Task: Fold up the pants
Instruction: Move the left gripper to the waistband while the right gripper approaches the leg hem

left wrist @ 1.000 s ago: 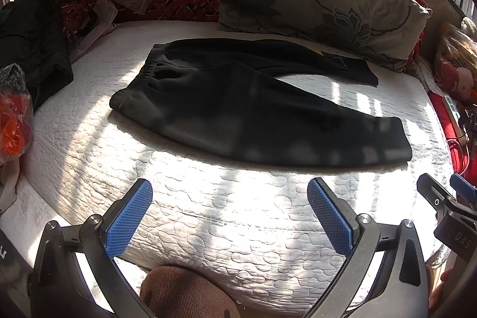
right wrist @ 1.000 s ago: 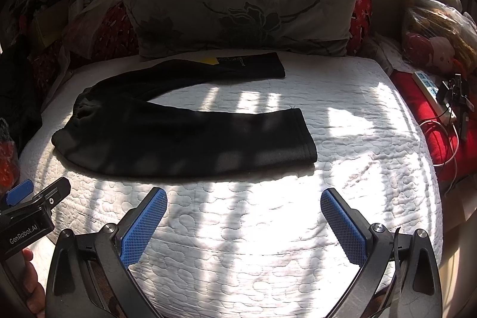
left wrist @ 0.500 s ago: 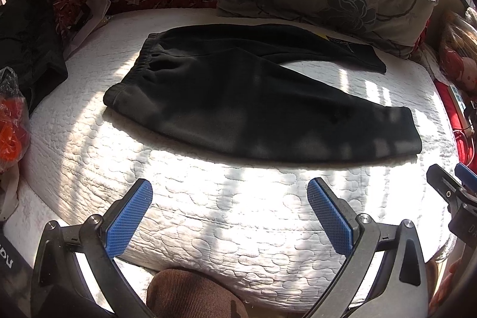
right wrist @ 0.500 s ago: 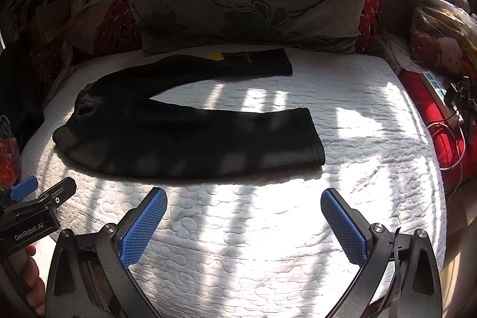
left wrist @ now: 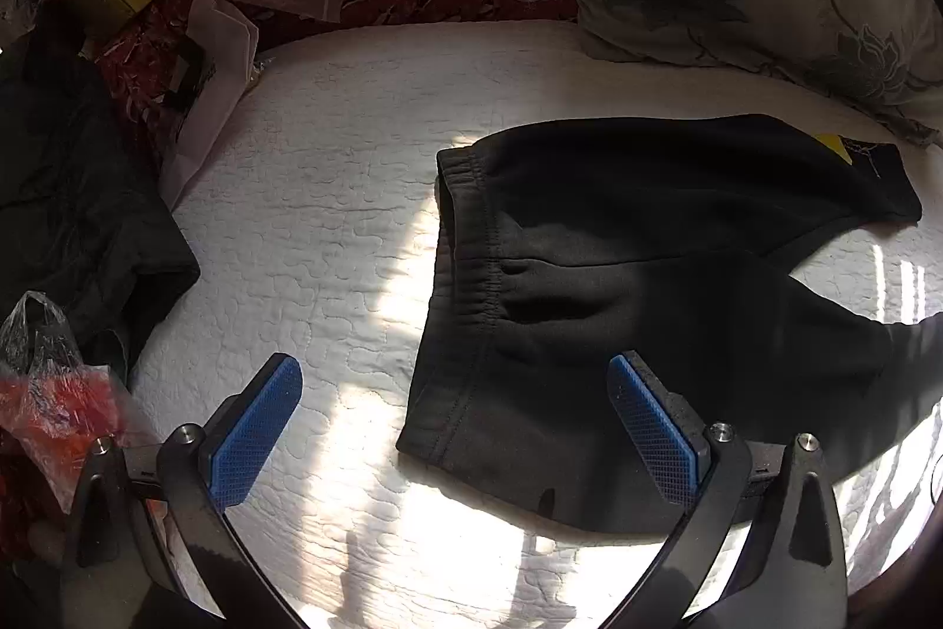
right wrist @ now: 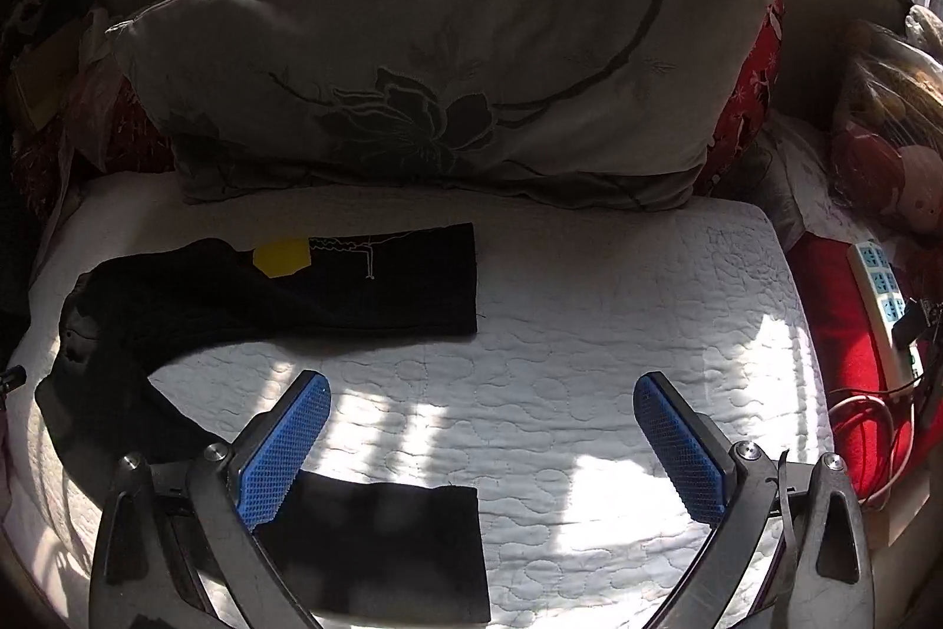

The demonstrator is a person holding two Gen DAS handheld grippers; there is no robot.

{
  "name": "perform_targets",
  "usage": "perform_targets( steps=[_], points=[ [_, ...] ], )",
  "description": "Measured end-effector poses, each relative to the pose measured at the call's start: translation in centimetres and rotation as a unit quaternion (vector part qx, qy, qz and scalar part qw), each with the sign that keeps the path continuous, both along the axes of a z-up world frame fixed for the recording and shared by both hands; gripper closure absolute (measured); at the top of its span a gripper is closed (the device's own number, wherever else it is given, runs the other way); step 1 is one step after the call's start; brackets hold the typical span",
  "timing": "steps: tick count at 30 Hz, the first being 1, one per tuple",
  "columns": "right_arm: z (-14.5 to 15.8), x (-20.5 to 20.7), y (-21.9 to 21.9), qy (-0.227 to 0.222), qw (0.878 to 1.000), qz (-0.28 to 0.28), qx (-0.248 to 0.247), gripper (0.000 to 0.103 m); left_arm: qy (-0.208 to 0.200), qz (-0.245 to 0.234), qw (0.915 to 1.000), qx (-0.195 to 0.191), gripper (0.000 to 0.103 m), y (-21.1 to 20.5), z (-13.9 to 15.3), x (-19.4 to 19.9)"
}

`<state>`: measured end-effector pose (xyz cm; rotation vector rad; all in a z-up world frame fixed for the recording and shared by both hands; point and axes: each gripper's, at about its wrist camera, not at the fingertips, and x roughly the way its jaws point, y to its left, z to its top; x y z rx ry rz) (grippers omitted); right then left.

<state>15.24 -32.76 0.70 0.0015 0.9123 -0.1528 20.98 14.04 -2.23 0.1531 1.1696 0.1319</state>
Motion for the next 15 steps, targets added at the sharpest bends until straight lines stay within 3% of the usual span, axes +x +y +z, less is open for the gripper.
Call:
perform_targets(
  steps=[5,7,15],
  points=[
    [-3.6,9.8,-2.3,0.057,0.996,-0.004,0.068,0.003,0.049,0.013,0.9965,-0.067,0.0,3.2,-2.1,6.4],
    [-5.3,12.4,-2.5,0.082,0.994,-0.008,0.072,0.005,0.07,0.018,0.9932,-0.092,0.0,3.8,-3.2,8.4],
    [-8.3,15.6,-2.0,0.108,0.992,0.013,0.066,0.007,0.117,0.031,0.9788,-0.165,0.0,4.8,-6.5,13.2]
  ],
)
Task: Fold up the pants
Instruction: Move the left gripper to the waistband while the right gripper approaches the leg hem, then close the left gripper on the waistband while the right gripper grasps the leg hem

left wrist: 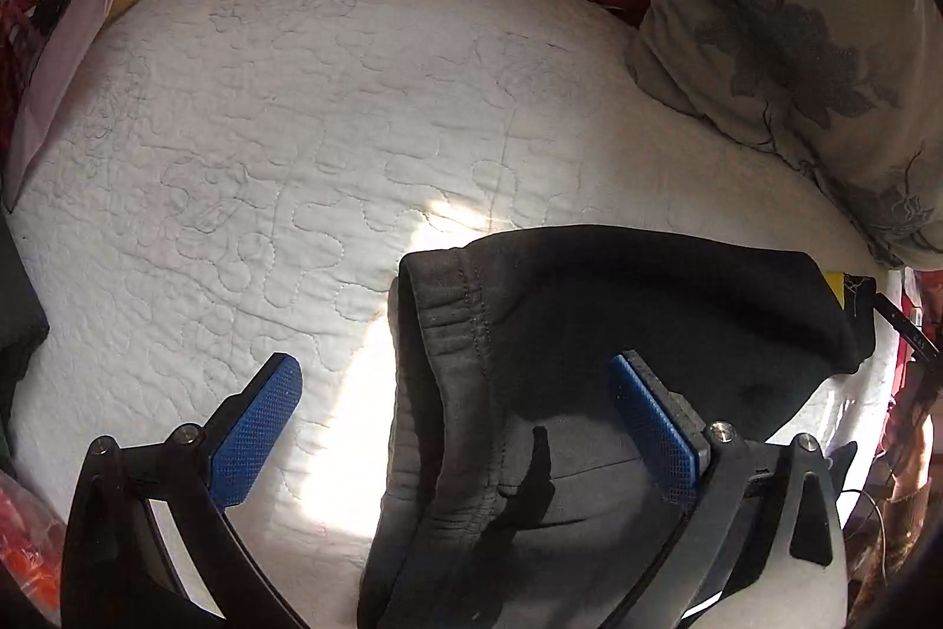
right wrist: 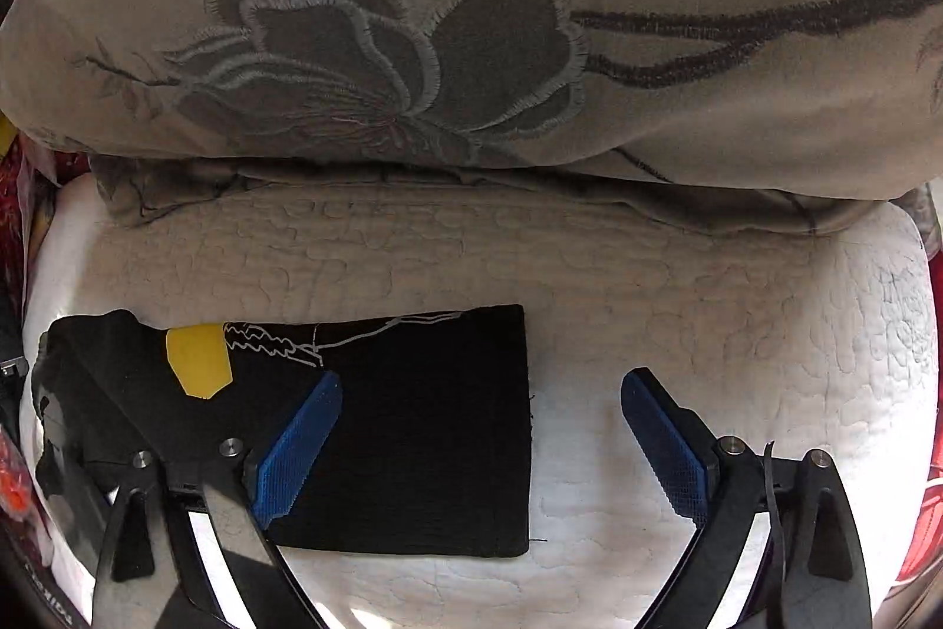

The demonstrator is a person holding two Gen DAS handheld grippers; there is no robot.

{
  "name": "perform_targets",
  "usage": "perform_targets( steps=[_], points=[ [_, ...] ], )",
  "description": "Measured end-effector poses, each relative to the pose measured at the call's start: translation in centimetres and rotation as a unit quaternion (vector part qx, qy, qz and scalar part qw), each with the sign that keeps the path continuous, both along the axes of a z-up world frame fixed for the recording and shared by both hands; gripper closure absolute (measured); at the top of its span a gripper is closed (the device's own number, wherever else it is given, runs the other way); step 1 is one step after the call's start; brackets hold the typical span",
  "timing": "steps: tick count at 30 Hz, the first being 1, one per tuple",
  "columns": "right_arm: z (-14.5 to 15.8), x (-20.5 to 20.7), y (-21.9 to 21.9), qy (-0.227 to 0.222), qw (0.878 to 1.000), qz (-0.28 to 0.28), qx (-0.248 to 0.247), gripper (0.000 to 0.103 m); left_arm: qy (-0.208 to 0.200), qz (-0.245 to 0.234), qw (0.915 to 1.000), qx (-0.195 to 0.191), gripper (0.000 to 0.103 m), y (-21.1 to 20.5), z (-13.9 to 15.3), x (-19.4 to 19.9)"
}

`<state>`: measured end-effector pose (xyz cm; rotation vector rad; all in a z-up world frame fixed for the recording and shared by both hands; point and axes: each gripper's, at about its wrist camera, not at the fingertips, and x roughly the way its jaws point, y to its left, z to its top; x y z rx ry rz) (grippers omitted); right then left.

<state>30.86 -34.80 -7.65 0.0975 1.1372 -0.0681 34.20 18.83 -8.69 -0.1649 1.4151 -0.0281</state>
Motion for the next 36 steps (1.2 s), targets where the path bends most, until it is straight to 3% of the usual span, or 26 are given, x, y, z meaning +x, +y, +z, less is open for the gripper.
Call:
perform_targets(
  steps=[11,19,21,23,26,27,29,31,36],
  points=[
    [-1.6,1.0,-2.0,0.015,0.998,-0.018,0.056,0.007,0.028,0.021,0.9985,-0.041,0.0,0.1,-2.4,3.4],
    [-1.6,2.5,-2.1,0.025,0.998,0.014,0.061,0.006,0.032,-0.003,0.9988,-0.036,0.0,-0.6,-3.4,3.0],
    [-1.8,3.1,-1.4,0.024,0.998,0.019,0.057,0.012,0.027,-0.008,0.9992,-0.028,0.0,-1.4,-3.3,3.0],
    [-1.6,3.1,-1.1,0.021,0.998,0.024,0.061,0.023,0.018,-0.008,0.9996,-0.02,0.018,-2.2,-3.0,3.2],
    [-1.4,3.2,-0.3,0.019,0.997,0.035,0.066,0.062,0.021,-0.012,0.9997,0.008,0.039,-3.4,-2.8,3.6],
    [-1.6,3.4,0.3,0.022,0.997,0.033,0.058,0.067,0.023,-0.01,0.9996,0.016,0.044,-3.5,-2.8,3.7],
    [-1.5,3.3,0.4,0.021,0.997,0.033,0.066,0.074,0.026,0.002,0.9996,0.011,0.061,-3.2,-2.5,4.0],
    [-1.1,2.8,0.2,0.009,0.997,0.032,0.076,0.079,0.021,0.01,0.9997,-0.007,0.07,-2.8,-1.8,4.1],
    [-0.6,0.8,-0.4,-0.002,0.995,0.035,0.088,0.082,0.0,-0.01,0.9996,0.026,0.072,-4.8,-0.1,4.0]
  ],
)
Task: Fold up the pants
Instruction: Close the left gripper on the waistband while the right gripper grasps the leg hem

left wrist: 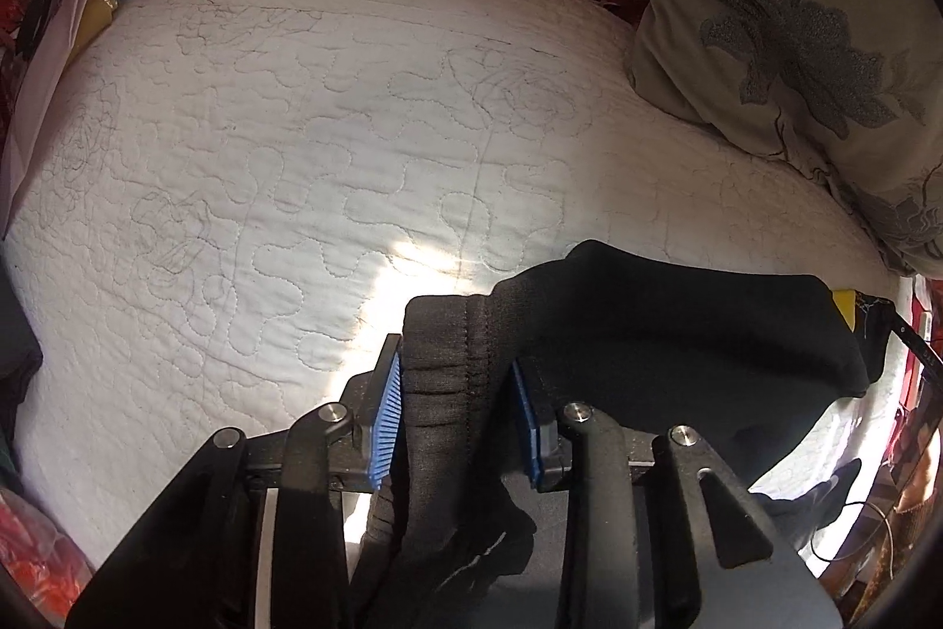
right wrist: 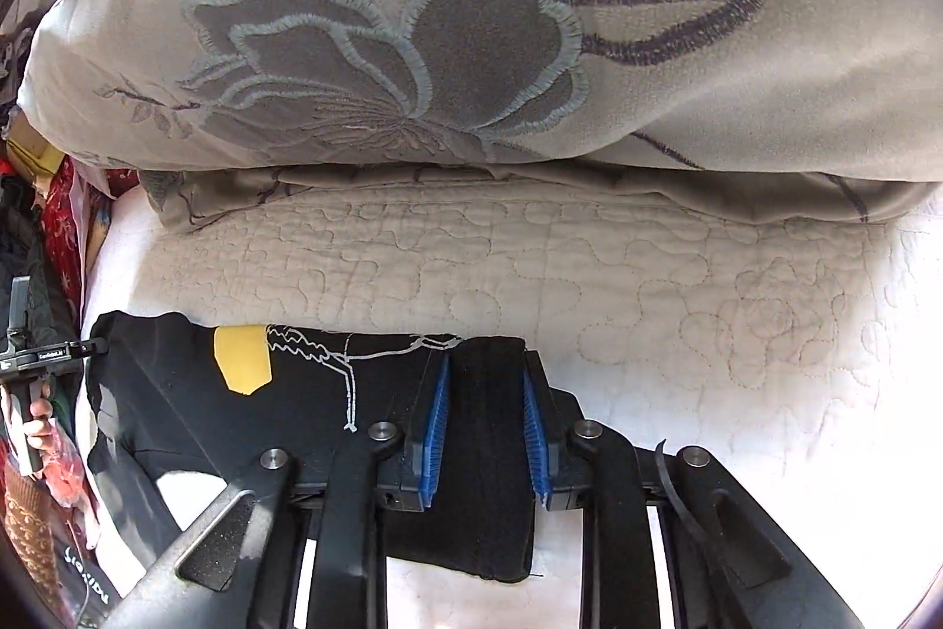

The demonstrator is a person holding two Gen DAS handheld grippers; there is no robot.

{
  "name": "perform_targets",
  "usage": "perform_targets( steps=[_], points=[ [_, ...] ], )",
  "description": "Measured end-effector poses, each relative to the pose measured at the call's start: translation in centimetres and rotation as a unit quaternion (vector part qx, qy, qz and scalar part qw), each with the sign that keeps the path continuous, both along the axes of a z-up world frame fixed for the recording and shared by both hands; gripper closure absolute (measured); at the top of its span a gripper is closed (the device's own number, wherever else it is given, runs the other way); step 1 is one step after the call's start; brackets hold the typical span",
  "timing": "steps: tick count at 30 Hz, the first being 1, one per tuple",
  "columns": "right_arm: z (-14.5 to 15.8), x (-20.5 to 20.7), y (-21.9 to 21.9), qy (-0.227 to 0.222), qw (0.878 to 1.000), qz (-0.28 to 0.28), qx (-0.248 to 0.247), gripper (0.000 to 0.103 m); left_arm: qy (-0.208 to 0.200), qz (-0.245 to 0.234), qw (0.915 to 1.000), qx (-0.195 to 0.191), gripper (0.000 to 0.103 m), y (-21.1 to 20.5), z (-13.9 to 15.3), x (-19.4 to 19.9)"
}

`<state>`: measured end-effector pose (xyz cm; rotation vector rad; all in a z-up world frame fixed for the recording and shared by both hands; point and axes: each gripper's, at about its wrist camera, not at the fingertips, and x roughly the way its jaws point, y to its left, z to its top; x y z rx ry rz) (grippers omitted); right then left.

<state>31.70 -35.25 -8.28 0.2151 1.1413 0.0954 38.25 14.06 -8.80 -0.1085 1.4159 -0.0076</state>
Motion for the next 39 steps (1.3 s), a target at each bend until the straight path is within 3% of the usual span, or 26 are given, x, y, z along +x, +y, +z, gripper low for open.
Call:
perform_targets(
  steps=[4,8,12,15,17,26,32,37,39],
  points=[
    [0.5,-0.8,-0.3,-0.021,1.0,-0.001,-0.002,0.085,0.007,-0.004,0.9997,0.023,0.072,-0.5,-0.1,0.1],
    [0.0,-0.5,-0.6,-0.004,1.0,-0.01,-0.008,0.086,0.03,0.013,0.9989,0.032,0.066,-2.1,-1.6,1.1],
    [-0.7,-0.1,-0.4,0.013,1.0,-0.009,-0.014,0.082,0.025,0.029,0.9988,0.033,0.063,-2.9,-1.5,1.8],
    [-0.5,0.0,0.4,0.006,0.999,-0.002,-0.045,0.09,0.012,0.04,0.9989,0.02,0.075,-2.0,0.2,1.6],
    [0.2,-0.4,0.6,-0.005,0.999,-0.003,-0.047,0.096,-0.001,0.035,0.9991,0.025,0.076,-2.4,1.7,1.1],
    [7.3,-4.8,1.4,-0.088,0.995,0.017,-0.034,0.096,-0.073,0.013,0.9967,0.034,0.077,-2.4,8.7,-3.5],
    [10.3,-9.6,1.8,-0.131,0.991,0.027,-0.03,0.096,-0.112,0.008,0.9927,0.043,0.077,-1.7,10.4,-8.0],
    [8.3,-10.0,0.7,-0.088,0.996,-0.017,-0.02,0.088,-0.093,0.008,0.994,0.057,0.077,-2.3,10.0,-8.9],
    [6.8,-9.1,0.1,-0.076,0.996,-0.039,-0.004,0.075,-0.093,0.009,0.9939,0.059,0.077,-2.4,10.0,-8.9]
  ],
)
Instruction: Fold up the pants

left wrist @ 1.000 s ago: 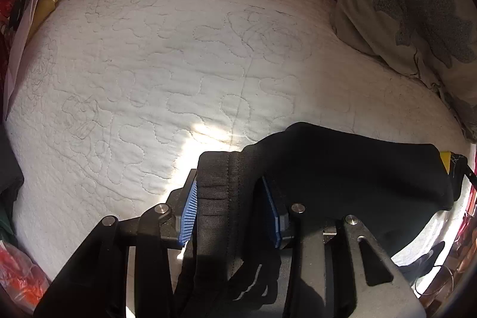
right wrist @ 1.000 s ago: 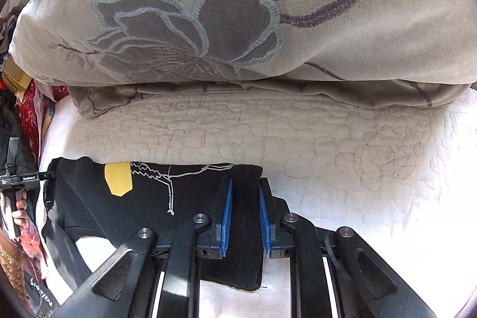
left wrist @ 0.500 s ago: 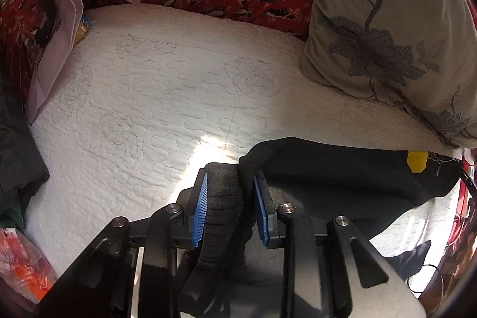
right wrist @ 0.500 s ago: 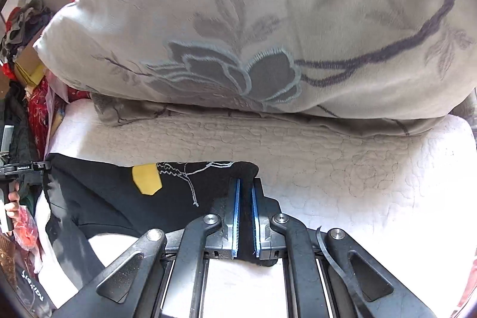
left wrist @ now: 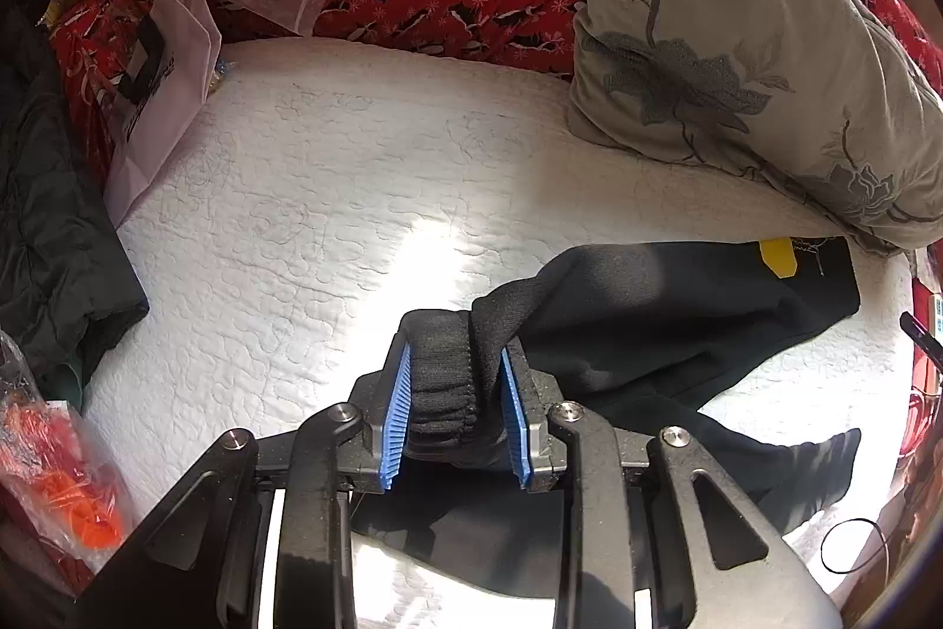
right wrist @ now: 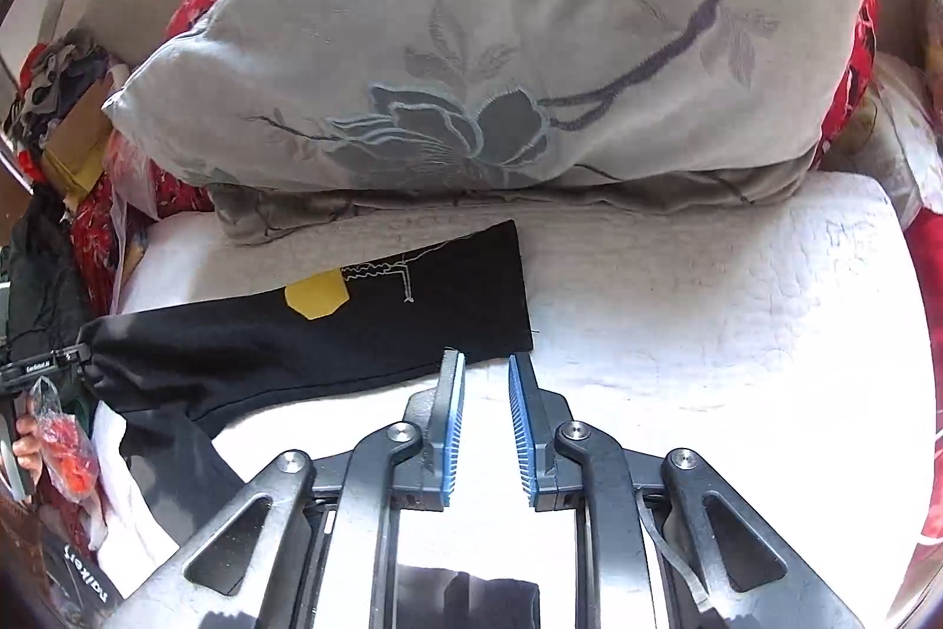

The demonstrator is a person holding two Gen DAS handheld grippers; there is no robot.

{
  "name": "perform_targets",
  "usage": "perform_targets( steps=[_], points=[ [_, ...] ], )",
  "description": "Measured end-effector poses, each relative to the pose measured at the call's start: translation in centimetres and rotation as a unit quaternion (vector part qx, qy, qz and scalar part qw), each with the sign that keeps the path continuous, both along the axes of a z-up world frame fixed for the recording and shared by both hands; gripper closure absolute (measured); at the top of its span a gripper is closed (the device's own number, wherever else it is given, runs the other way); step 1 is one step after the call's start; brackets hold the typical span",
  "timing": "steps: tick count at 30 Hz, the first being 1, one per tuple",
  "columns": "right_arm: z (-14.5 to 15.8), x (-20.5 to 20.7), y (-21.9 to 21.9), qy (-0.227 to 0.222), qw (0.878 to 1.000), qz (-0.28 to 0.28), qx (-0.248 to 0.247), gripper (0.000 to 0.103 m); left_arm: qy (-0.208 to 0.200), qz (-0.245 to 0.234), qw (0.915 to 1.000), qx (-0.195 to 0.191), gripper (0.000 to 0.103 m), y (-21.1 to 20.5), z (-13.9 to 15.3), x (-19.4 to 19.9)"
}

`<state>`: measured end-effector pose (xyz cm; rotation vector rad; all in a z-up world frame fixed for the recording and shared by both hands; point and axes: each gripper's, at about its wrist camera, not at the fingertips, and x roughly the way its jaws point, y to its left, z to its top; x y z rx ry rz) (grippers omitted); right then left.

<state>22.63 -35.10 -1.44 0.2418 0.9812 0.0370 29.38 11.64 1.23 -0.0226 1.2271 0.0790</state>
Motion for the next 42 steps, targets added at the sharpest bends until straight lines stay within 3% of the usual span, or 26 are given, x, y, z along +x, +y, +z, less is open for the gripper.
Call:
perform_targets(
  steps=[3,10,13,14,16,22,32,38,42],
  points=[
    [-2.1,2.6,-0.5,0.005,1.0,-0.013,0.019,0.059,0.005,-0.004,1.0,0.007,0.077,-0.1,-0.2,0.7],
    [-6.8,10.8,-1.7,0.032,0.998,-0.027,0.041,0.057,0.016,-0.013,0.9998,0.006,0.077,0.5,-1.5,2.9],
    [-8.0,12.7,-1.5,0.039,0.997,0.007,0.065,0.057,0.022,-0.017,0.9996,0.009,0.077,0.5,-2.4,3.5],
    [-8.2,13.0,-1.0,0.039,0.997,0.026,0.06,0.064,0.024,-0.015,0.9996,0.009,0.077,0.6,-2.6,3.7],
    [-7.6,12.9,0.4,0.03,0.998,0.06,-0.001,0.093,0.027,-0.009,0.9996,0.007,0.077,0.8,-3.0,4.0],
    [-3.5,9.8,0.7,-0.009,0.998,0.065,-0.02,0.094,0.027,0.013,0.9995,-0.003,0.077,0.9,-2.6,4.0],
    [4.0,1.7,3.0,-0.079,0.992,0.094,-0.028,0.094,-0.016,0.031,0.9992,-0.02,0.077,0.9,1.7,0.8],
    [5.1,-4.7,3.8,-0.107,0.988,0.11,-0.002,0.094,-0.066,0.042,0.9966,-0.028,0.077,2.8,2.9,-4.0],
    [3.6,-7.4,3.6,-0.092,0.99,0.106,0.012,0.096,-0.025,0.044,0.9986,-0.017,0.077,3.7,0.5,-4.2]
  ],
)
